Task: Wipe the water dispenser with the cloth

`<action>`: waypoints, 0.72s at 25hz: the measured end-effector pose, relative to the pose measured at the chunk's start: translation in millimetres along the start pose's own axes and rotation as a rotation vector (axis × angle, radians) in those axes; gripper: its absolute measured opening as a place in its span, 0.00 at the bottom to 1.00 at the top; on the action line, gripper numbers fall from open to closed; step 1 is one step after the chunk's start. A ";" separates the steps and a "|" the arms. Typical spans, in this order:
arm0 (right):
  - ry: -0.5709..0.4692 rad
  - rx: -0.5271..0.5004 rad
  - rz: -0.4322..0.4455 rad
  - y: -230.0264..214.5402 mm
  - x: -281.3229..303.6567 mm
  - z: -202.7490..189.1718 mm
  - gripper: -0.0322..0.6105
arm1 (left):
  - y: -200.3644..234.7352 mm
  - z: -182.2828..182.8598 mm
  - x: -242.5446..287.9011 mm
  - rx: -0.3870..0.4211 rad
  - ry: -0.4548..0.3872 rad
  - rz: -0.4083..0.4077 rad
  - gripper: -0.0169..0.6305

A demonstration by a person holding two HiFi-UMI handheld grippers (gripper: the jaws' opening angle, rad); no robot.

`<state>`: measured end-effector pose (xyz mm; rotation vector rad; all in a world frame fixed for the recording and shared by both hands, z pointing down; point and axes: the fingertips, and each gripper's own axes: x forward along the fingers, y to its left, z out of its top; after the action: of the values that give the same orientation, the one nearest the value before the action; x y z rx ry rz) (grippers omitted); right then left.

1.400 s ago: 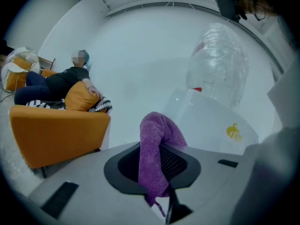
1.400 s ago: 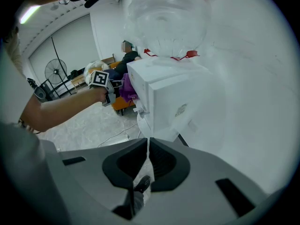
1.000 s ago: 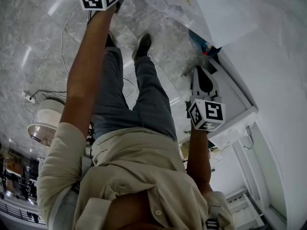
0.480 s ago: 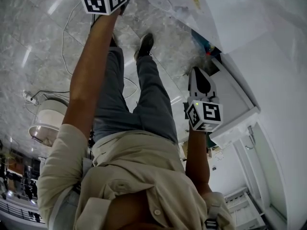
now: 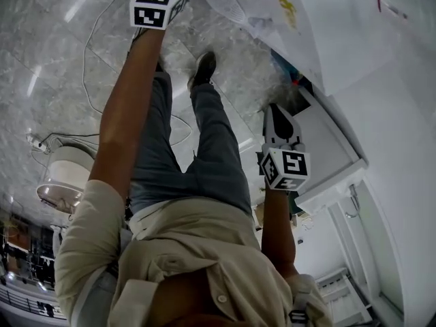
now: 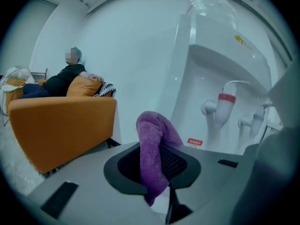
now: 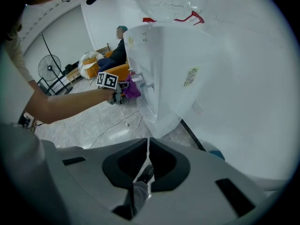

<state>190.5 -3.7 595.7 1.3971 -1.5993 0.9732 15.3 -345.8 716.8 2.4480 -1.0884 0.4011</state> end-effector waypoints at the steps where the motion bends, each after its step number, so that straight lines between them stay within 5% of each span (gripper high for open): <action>1: 0.002 -0.003 0.000 -0.8 2.8 -1.2 0.09 | -0.3 -5.5 1.9 0.008 0.005 0.003 0.16; 6: 0.027 -0.012 -0.002 -7.0 15.0 -4.8 0.09 | -12.1 -15.8 5.0 0.023 0.005 -0.005 0.16; 18: 0.039 -0.033 0.006 -10.0 26.1 1.8 0.09 | -149.0 -48.5 8.5 0.037 0.034 -0.248 0.16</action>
<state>198.1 -16.6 619.4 1.3444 -1.5849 0.9675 129.0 -237.9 722.8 2.5584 -0.7569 0.3849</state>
